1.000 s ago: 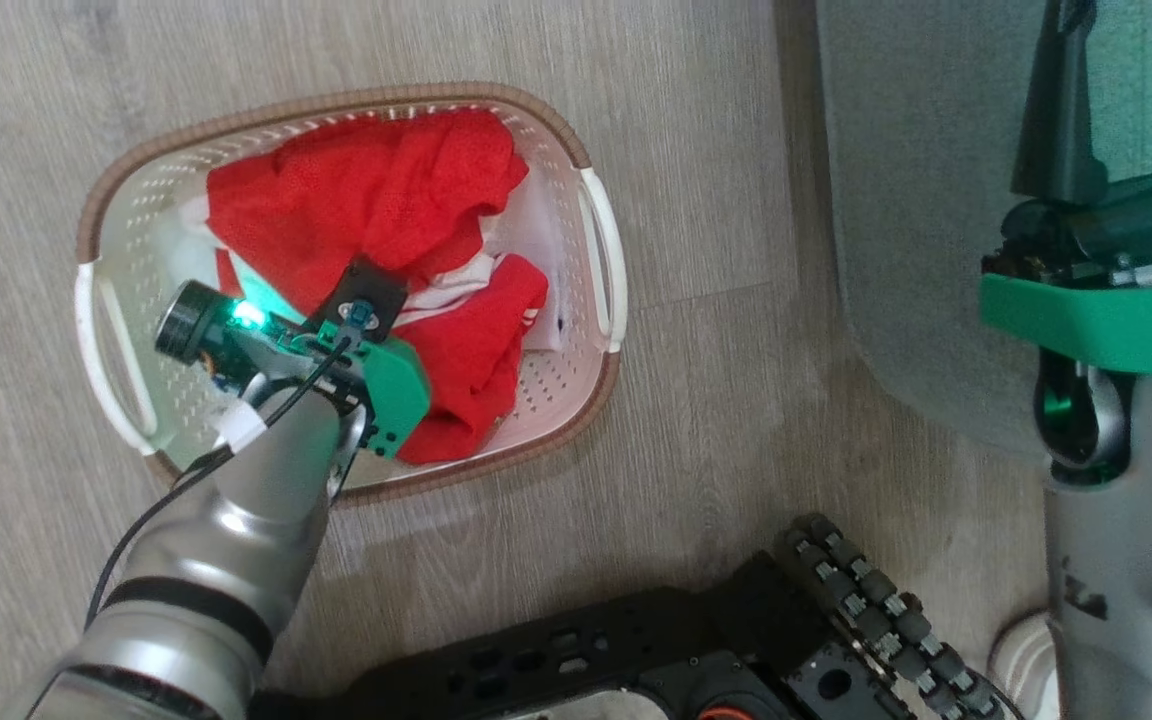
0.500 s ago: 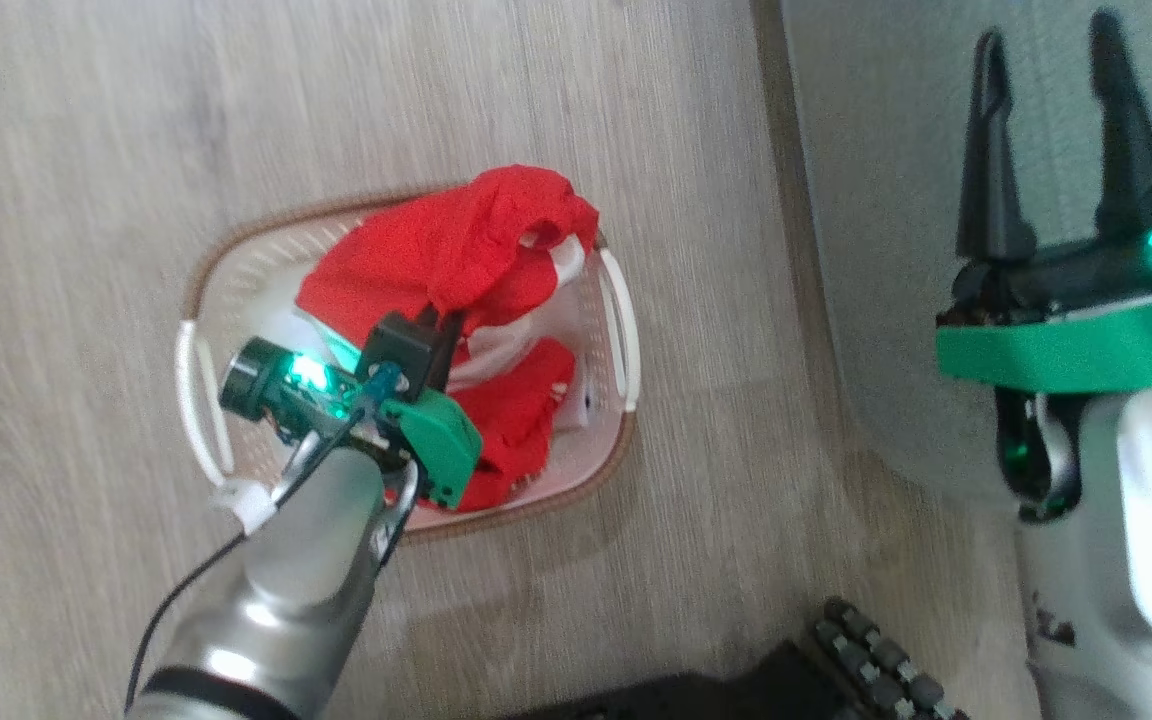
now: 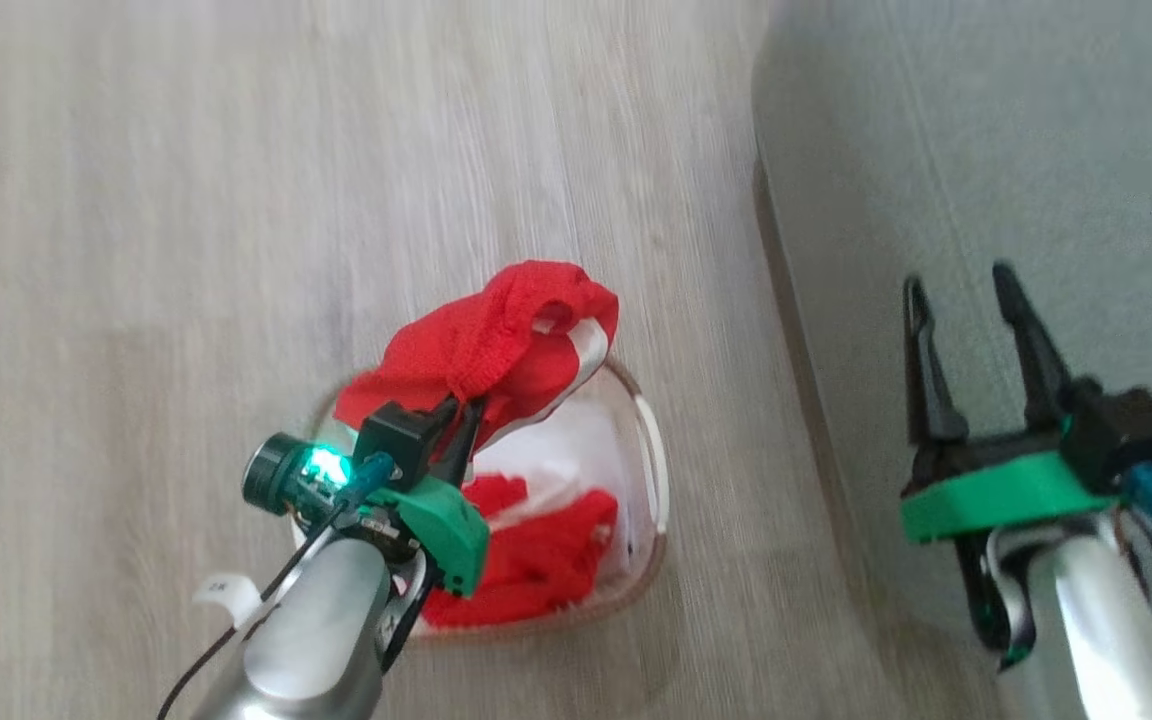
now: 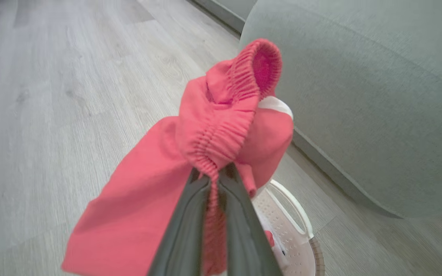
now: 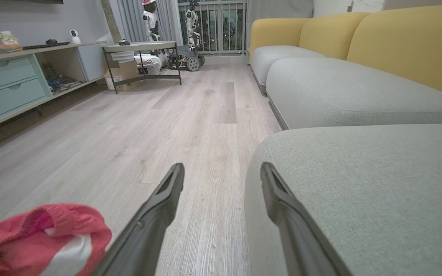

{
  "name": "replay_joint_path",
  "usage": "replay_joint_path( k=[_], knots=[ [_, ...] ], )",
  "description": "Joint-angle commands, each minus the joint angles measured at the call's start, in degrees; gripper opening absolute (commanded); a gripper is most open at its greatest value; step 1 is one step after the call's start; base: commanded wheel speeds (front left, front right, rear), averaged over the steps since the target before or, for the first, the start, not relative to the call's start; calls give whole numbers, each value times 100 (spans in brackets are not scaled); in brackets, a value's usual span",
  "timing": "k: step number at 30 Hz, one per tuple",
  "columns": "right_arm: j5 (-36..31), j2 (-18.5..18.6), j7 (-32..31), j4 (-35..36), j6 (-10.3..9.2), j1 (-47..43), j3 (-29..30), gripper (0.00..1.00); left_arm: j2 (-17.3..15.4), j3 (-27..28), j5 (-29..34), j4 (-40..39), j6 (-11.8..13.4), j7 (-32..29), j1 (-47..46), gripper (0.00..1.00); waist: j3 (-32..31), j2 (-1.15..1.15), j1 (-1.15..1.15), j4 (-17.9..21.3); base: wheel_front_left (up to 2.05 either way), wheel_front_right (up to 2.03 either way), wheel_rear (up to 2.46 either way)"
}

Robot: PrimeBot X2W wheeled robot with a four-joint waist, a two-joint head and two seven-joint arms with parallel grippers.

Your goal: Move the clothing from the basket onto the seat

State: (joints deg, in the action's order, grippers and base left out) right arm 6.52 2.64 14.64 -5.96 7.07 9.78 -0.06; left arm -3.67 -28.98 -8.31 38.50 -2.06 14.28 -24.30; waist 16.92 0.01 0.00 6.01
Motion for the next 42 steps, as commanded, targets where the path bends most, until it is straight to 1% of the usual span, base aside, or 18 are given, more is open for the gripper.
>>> replay_joint_path(
  k=[1,6,9,19,23,27,35,42],
  knots=[
    [-46,23,36,142,42,-42,-118,100,-72,167,-14,-181,-35,72,-44,0,-697,-1,0,-211,0,0,0],
    [-60,23,36,-18,42,-418,-194,100,-68,194,-115,-161,-121,72,-57,0,-1351,-1,0,-311,0,0,0],
    [-53,23,36,-72,42,-594,-233,100,-58,195,-208,-166,-186,71,-96,0,-1631,-1,0,-373,0,0,0],
    [-81,23,36,-140,42,-681,-496,100,20,165,-541,-567,-271,-17,-483,0,-2015,-1,0,-536,0,0,0],
    [-104,23,36,-163,42,-572,-651,100,49,12,-631,-767,-294,-99,-598,0,-2101,-1,0,-573,0,0,0],
    [-51,23,36,-203,42,-412,-850,100,65,-120,-732,-918,-263,-168,-644,0,-2158,-1,0,-597,0,0,0],
    [483,23,36,-395,42,-19,-1201,100,75,-358,-873,-1062,-204,-228,-675,0,-2202,-1,0,-631,0,0,0],
    [1634,23,36,-988,42,474,-1611,100,78,-563,-986,-1184,-148,-224,-684,0,-2200,-1,0,-696,0,0,0]
  ],
)
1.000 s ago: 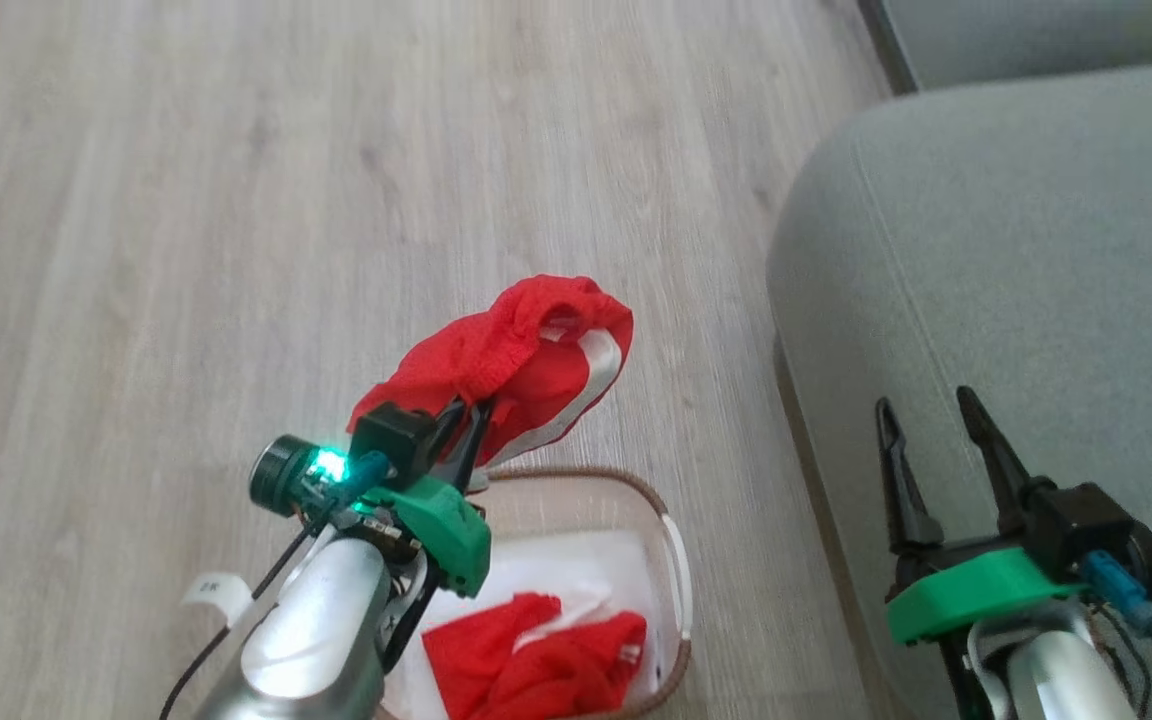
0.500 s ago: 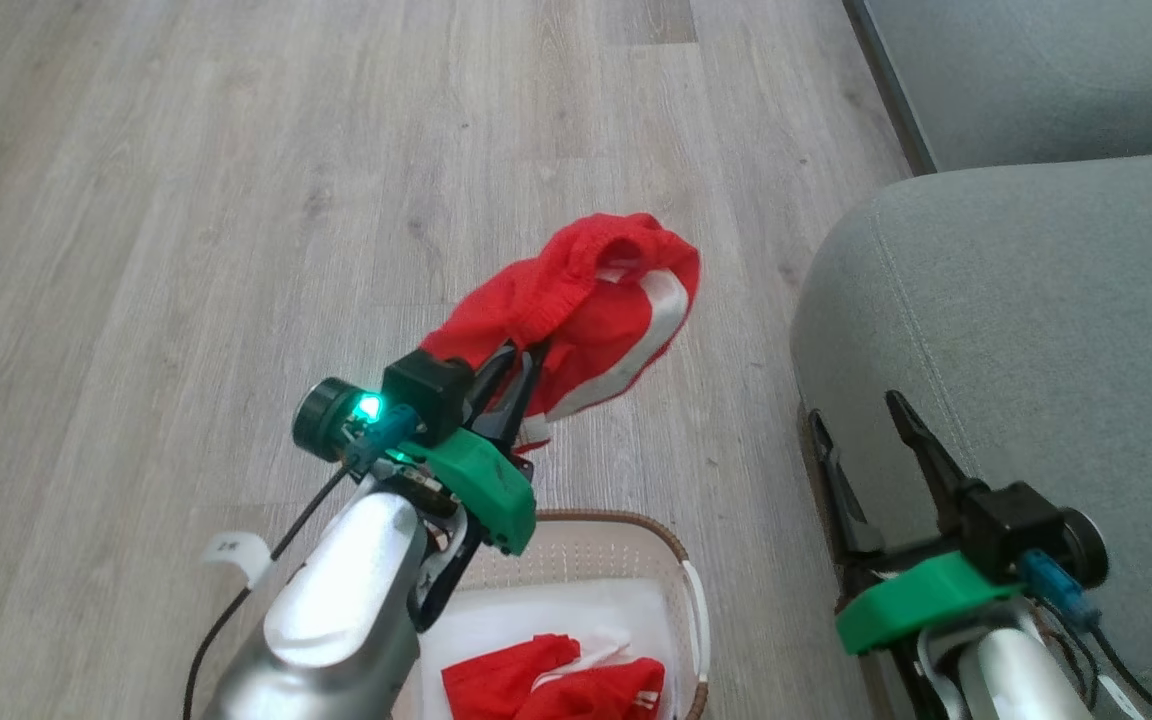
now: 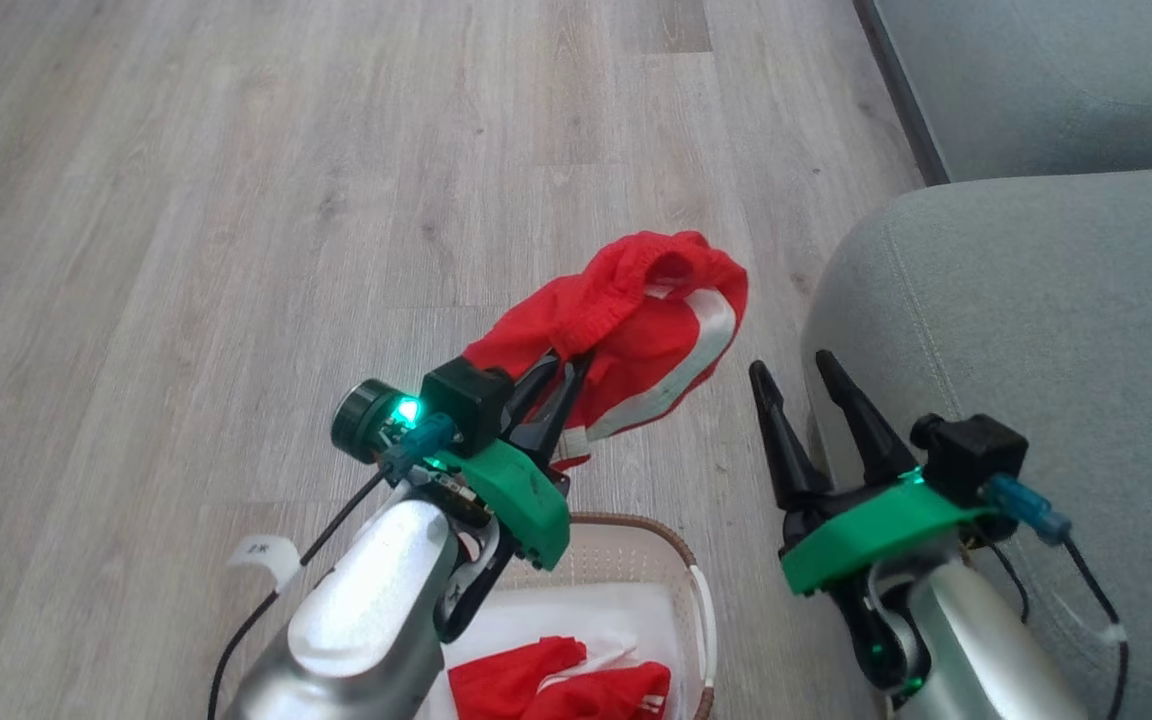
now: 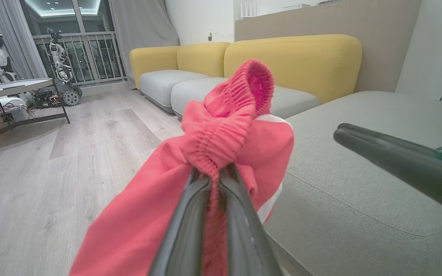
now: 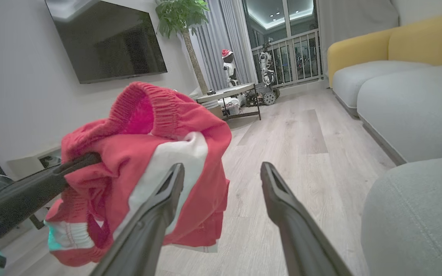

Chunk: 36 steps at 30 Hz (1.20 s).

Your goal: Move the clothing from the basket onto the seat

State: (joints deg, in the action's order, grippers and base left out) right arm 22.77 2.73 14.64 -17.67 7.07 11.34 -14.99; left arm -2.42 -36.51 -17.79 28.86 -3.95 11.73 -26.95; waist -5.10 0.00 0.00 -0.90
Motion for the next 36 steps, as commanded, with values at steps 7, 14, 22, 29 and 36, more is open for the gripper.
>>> replay_joint_path(
  k=[7,14,22,29,36],
  knots=[
    [651,15,36,-466,42,819,-559,100,-46,2,-98,-362,71,17,-397,0,23,0,0,-74,0,0,0],
    [896,15,36,-982,42,1162,-985,100,-46,-193,-117,-528,85,-26,-329,0,34,0,0,-134,0,0,0],
    [906,15,36,-1182,42,1442,-1418,100,-53,-343,-132,-659,80,-65,-261,0,43,0,0,-173,0,0,0],
    [613,20,36,-1361,42,1557,-1477,0,-84,-399,-169,-677,87,-82,-207,0,24,0,0,-184,0,0,0],
    [410,19,36,-1350,42,1515,-1389,0,-124,-355,-267,-640,142,-76,-145,0,16,0,0,-162,0,0,0]
  ],
)
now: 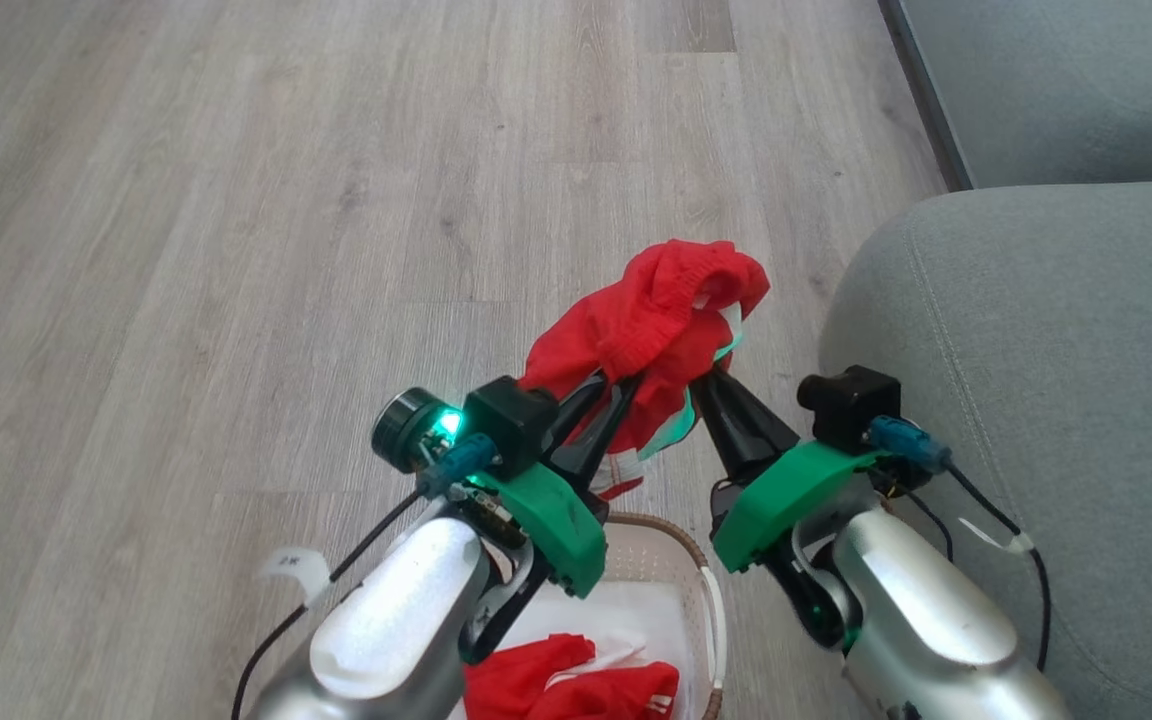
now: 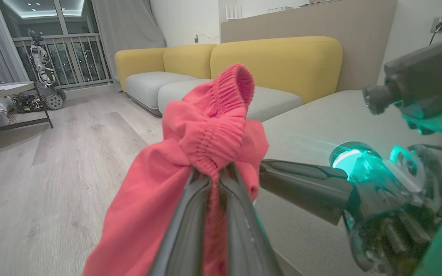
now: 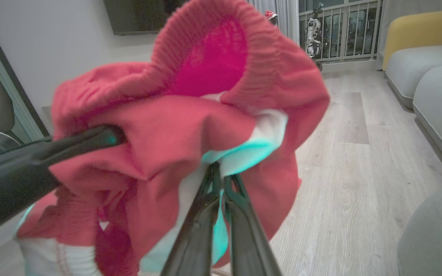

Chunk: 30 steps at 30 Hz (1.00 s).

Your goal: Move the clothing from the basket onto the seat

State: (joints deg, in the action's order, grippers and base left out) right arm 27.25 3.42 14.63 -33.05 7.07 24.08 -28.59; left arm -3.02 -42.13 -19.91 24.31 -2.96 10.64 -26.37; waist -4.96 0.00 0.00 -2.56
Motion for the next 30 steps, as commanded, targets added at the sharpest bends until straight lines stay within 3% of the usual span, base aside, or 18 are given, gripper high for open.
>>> replay_joint_path(
  k=[1,5,7,9,20,30],
  knots=[
    [-66,-50,37,209,42,221,8,0,-72,218,-70,-174,55,38,-192,0,3,0,0,10,0,0,0],
    [-181,-50,37,321,42,126,225,0,-80,287,-155,-117,115,71,-138,1,12,0,0,44,0,0,0],
    [-261,-50,37,396,42,84,360,0,-80,337,-215,-84,144,103,-102,45,22,0,0,67,0,0,0],
    [-349,-50,37,469,42,48,492,0,-78,377,-278,-43,157,132,-58,100,33,0,0,91,0,0,0],
    [-680,-1,37,762,42,-29,915,0,-77,478,-436,185,211,305,106,100,111,0,0,361,0,0,0],
    [-906,151,37,1002,42,-98,1219,0,-68,499,-426,187,238,404,187,100,232,0,0,1123,0,0,0]
  ],
)
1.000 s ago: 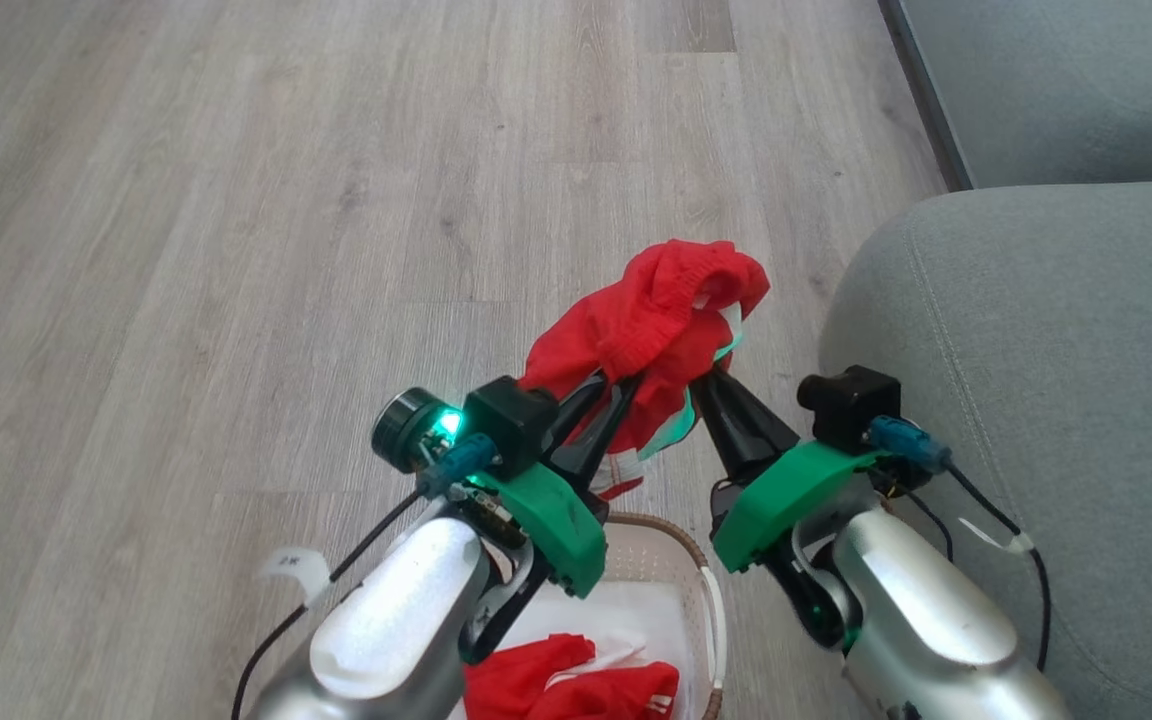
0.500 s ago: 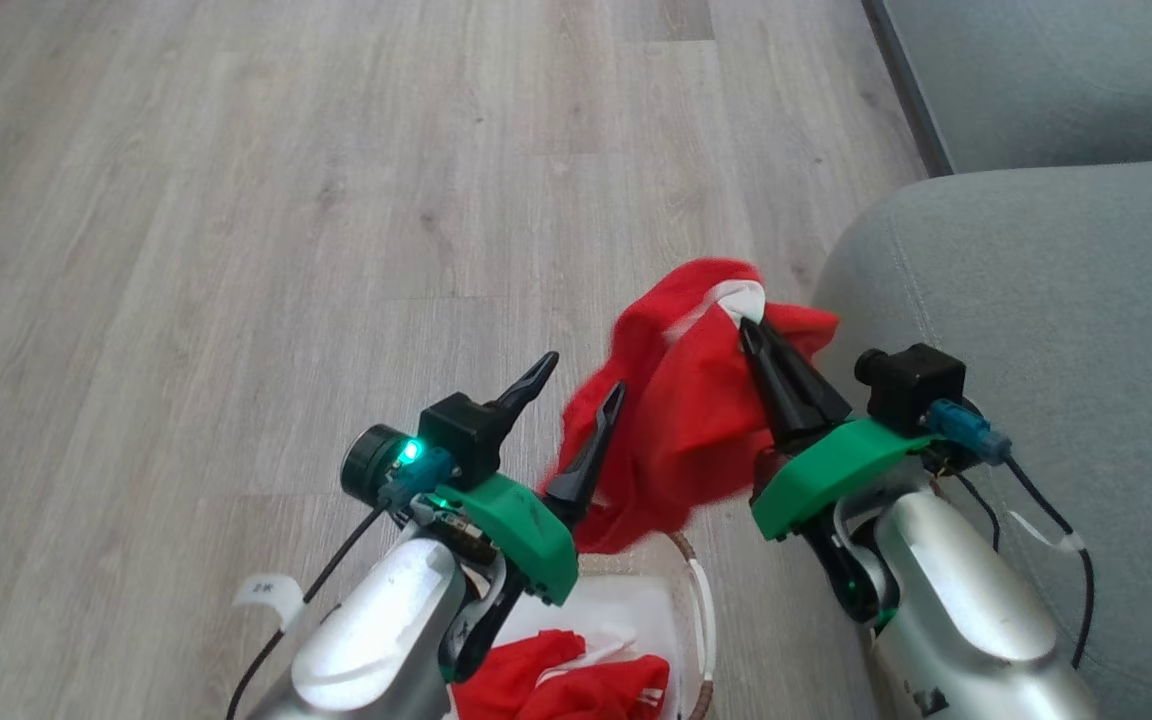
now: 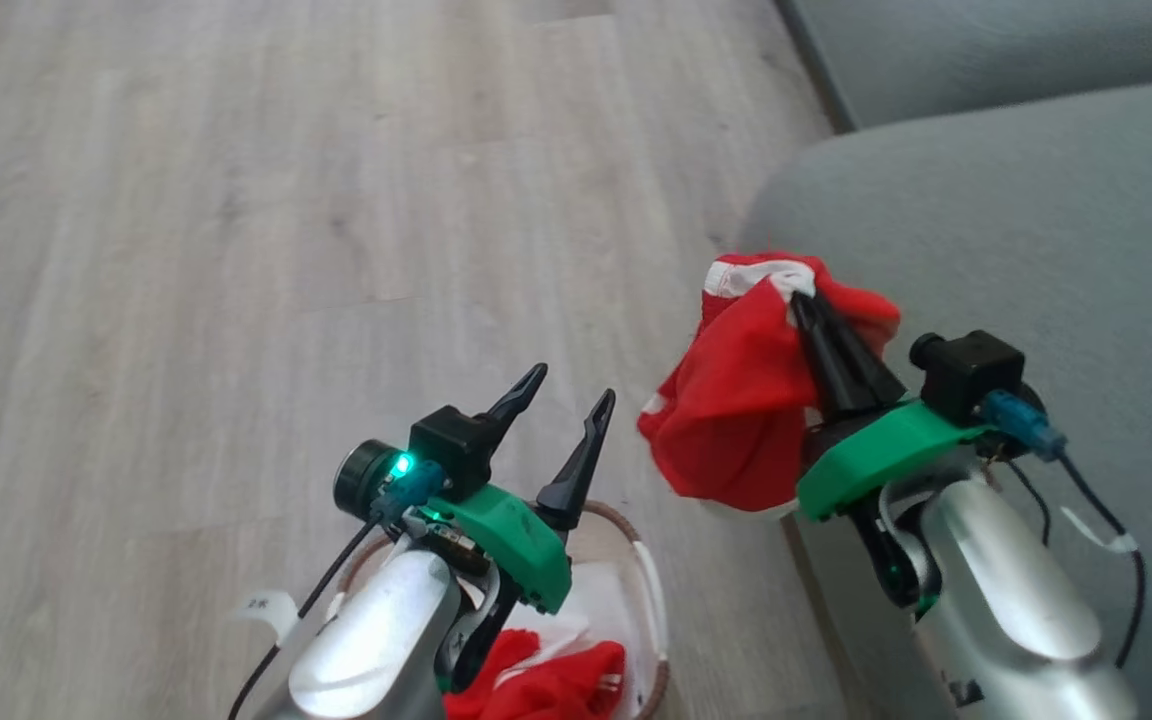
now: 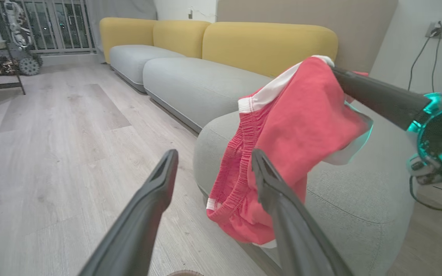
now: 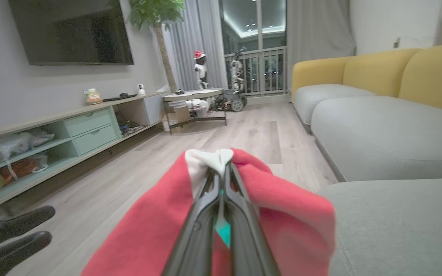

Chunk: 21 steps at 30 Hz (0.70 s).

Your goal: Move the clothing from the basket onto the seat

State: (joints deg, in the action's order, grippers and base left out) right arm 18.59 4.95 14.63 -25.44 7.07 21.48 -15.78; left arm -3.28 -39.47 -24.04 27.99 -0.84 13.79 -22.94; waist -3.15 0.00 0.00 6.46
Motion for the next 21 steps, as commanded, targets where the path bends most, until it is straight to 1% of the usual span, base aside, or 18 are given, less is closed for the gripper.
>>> replay_joint_path(
  k=[1,7,13,15,21],
  knots=[
    [-55,8,37,265,42,168,-62,0,-44,243,-8,-182,33,94,-147,100,68,0,0,338,0,0,0],
    [-122,81,37,416,42,231,-78,0,-32,284,31,-200,55,113,-147,100,197,0,0,991,0,0,0],
    [-137,164,37,500,42,302,-97,0,-13,387,116,-326,80,118,-187,100,348,0,0,1525,0,0,0],
    [-140,193,37,508,42,324,-89,0,-7,421,157,-387,80,119,-192,100,395,0,0,1647,0,0,0],
    [-121,255,37,488,42,379,-31,0,6,466,261,-477,65,119,-207,100,486,0,0,1773,0,0,0]
  ],
)
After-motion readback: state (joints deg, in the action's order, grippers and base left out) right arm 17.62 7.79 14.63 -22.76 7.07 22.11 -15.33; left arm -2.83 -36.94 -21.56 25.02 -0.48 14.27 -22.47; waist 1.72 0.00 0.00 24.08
